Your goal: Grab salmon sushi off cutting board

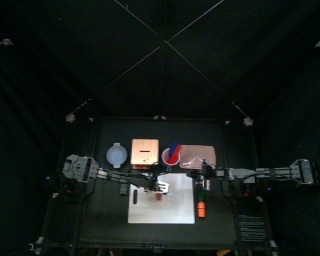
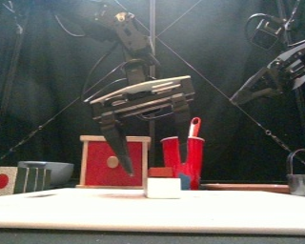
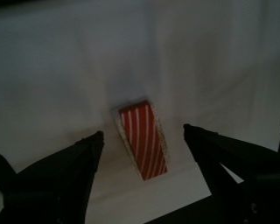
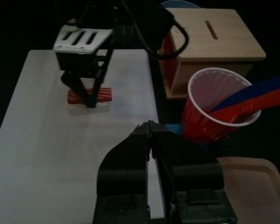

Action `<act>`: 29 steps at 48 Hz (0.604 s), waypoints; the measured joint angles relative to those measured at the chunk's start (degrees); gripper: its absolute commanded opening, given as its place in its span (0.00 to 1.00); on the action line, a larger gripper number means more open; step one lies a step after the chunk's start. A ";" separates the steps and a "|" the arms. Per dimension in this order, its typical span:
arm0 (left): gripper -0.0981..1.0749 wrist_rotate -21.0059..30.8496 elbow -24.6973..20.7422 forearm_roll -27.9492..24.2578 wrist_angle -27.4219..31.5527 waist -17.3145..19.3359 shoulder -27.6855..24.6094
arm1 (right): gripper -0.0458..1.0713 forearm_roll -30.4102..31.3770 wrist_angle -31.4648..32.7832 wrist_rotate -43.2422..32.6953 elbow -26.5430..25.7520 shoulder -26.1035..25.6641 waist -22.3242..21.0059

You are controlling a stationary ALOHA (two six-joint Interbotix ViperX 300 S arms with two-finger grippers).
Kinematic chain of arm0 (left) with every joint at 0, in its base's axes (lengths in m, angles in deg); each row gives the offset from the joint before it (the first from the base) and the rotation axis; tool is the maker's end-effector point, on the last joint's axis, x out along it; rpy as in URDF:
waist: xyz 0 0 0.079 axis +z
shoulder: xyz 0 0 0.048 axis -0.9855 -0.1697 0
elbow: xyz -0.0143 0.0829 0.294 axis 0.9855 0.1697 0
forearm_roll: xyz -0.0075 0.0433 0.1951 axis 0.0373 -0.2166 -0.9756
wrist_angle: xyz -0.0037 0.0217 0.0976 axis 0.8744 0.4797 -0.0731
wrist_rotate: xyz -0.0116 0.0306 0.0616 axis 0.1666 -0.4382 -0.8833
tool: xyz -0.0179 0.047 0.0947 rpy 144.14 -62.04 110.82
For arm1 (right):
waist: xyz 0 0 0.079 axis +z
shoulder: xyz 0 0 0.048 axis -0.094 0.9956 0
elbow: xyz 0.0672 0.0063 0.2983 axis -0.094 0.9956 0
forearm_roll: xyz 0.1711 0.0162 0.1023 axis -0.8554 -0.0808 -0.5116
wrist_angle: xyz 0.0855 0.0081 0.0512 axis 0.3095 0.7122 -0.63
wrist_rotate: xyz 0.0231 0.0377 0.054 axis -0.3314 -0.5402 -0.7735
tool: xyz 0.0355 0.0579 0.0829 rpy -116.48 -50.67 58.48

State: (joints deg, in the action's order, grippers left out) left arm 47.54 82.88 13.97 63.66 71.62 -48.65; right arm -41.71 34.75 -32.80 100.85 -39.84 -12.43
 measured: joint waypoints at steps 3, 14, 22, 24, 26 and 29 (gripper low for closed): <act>0.96 0.62 -0.53 -0.79 0.09 -0.09 -0.79 | 0.06 0.00 0.00 0.00 0.09 0.00 -0.09; 0.96 1.32 -2.20 -2.81 2.11 -0.09 -2.81 | 0.06 0.00 0.09 -0.09 1.14 -0.26 -0.09; 0.96 1.67 -3.08 -2.99 2.37 0.00 -3.69 | 0.06 0.00 0.00 -0.09 1.76 -0.70 -0.18; 0.95 2.02 -3.78 -3.08 2.55 0.00 -4.22 | 0.06 0.00 0.09 -0.09 1.93 -0.88 -0.18; 0.93 2.02 -4.66 -3.25 3.08 0.00 -4.83 | 0.06 0.00 0.18 -0.09 2.11 -1.14 -0.18; 0.89 2.02 -5.54 -3.52 4.39 0.00 -5.27 | 0.06 0.00 0.79 -0.09 2.11 -1.49 -0.26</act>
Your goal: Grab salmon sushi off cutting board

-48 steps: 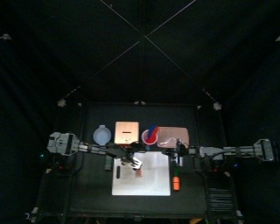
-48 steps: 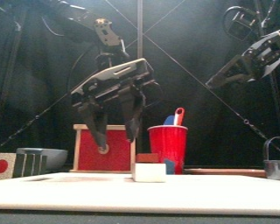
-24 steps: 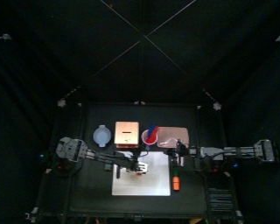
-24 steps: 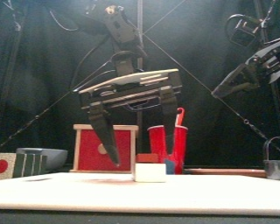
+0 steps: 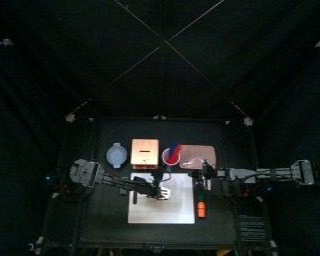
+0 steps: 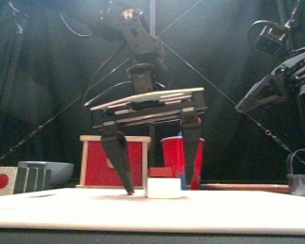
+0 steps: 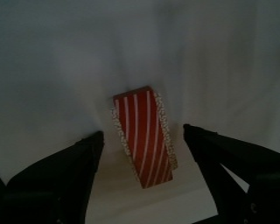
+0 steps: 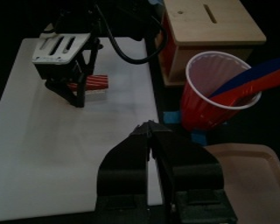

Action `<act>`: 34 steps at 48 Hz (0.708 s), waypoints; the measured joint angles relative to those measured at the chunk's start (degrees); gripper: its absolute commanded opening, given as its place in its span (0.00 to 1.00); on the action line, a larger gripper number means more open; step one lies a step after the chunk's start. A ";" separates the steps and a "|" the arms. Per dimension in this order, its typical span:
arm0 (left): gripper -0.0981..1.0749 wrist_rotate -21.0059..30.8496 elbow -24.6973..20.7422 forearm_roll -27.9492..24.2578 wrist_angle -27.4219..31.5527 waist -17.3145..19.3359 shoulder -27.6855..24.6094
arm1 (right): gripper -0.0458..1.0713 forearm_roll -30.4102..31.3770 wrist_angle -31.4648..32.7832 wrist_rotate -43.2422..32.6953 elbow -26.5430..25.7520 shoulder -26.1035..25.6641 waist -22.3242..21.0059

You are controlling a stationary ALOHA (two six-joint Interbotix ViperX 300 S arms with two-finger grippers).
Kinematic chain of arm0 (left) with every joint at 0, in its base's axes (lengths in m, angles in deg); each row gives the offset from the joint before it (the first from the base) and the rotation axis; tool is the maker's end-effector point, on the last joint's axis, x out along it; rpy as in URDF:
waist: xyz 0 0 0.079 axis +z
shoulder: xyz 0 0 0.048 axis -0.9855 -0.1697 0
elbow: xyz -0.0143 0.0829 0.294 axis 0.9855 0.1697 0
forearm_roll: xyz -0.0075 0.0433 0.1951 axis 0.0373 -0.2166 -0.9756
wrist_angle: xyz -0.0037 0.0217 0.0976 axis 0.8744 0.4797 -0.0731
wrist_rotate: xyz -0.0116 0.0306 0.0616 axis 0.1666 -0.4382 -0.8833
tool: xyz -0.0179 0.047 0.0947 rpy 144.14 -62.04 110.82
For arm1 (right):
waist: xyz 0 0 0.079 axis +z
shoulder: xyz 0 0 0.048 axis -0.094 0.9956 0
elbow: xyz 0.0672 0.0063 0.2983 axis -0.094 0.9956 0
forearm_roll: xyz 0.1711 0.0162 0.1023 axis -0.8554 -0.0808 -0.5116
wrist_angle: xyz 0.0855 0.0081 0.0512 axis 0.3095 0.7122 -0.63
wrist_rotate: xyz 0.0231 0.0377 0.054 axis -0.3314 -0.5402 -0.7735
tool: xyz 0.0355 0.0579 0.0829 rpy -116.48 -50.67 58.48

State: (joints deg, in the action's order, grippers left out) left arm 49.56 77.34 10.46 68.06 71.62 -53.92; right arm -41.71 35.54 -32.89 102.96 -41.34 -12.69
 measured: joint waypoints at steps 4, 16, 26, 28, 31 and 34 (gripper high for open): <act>0.81 0.00 -0.18 -0.35 1.93 0.00 -0.09 | 0.06 0.00 0.97 0.00 0.00 -0.35 -0.09; 0.66 -1.05 -0.26 -0.44 3.08 0.00 0.00 | 0.06 0.00 2.55 0.00 0.00 -0.62 -0.18; 0.66 -6.94 2.37 -1.67 6.77 0.09 7.47 | 0.06 -0.09 3.43 -0.09 0.00 -0.79 -0.44; 0.66 -8.53 3.25 -1.76 6.68 0.18 9.58 | 0.06 -0.18 3.52 -0.09 0.00 -0.70 -0.53; 0.66 -10.46 5.10 -1.67 7.21 0.44 12.66 | 0.06 -0.26 3.52 -0.09 0.00 -0.79 -0.53; 0.66 -13.80 7.38 -1.67 7.21 1.14 15.82 | 0.06 -0.26 3.52 -0.18 0.00 -0.79 -0.62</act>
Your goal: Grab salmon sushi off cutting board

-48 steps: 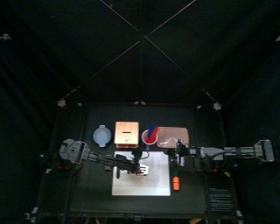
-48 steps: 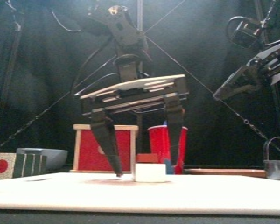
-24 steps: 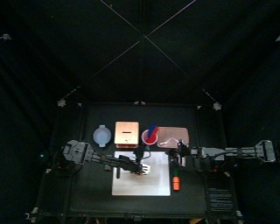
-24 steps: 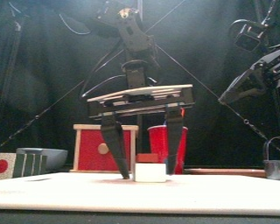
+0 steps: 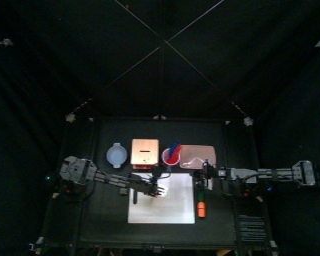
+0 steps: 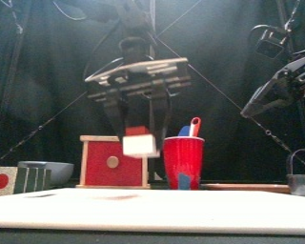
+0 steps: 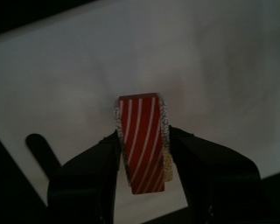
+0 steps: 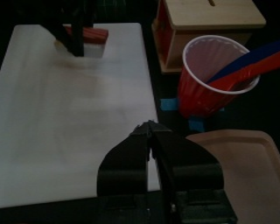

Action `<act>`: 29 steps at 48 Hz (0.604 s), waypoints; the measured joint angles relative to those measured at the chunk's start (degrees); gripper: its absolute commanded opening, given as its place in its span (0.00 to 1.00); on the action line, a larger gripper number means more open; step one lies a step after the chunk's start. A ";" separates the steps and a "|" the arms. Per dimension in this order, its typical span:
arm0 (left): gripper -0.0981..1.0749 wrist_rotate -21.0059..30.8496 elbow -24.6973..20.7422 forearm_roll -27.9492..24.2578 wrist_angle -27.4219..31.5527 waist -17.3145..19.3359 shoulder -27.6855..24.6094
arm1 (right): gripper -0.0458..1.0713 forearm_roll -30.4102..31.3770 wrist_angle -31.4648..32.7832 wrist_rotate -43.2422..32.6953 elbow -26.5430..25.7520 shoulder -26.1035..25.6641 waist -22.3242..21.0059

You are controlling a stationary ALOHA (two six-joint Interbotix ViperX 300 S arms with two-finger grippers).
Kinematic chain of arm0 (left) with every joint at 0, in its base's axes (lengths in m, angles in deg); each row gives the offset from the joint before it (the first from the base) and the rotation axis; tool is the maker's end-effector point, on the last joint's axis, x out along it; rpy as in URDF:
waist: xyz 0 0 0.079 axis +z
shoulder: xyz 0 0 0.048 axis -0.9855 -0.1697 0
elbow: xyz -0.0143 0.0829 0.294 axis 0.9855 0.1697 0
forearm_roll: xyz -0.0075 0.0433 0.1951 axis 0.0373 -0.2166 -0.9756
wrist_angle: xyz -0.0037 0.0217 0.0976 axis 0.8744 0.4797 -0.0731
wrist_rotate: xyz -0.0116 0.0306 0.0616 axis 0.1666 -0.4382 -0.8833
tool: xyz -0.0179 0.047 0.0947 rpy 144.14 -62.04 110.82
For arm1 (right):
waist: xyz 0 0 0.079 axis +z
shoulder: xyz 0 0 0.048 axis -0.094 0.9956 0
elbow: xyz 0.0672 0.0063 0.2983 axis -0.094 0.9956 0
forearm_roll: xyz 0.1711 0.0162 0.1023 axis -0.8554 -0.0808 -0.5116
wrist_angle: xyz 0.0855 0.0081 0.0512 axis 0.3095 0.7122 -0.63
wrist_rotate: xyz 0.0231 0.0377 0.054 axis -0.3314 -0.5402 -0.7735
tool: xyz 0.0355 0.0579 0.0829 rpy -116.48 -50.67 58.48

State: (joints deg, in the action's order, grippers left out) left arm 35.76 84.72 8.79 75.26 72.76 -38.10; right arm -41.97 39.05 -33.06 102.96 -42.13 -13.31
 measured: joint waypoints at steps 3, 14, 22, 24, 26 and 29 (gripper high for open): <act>0.66 -2.72 1.93 0.00 0.09 1.05 3.16 | 0.06 -0.09 0.00 0.00 0.00 0.00 -0.18; 0.66 -15.64 11.25 0.18 3.52 8.26 16.44 | 0.06 0.18 0.35 0.00 -0.09 0.00 -1.23; 0.66 -21.62 23.20 0.09 4.22 15.64 29.18 | 0.06 0.26 0.35 0.26 -1.58 0.00 -1.23; 0.66 -21.62 26.28 -0.26 3.60 17.93 32.61 | 0.06 0.26 0.35 0.35 -2.02 -0.09 -1.32; 0.66 -21.36 29.44 -0.79 2.72 20.30 35.86 | 0.06 0.26 0.35 0.35 -2.37 -0.09 -1.41; 0.66 -21.62 34.54 -1.41 0.00 24.26 40.78 | 0.06 0.35 0.35 0.26 -2.72 0.00 -1.76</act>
State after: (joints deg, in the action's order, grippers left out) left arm 14.14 119.26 7.38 75.26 97.02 2.68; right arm -41.62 39.40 -32.80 100.23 -42.13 -15.06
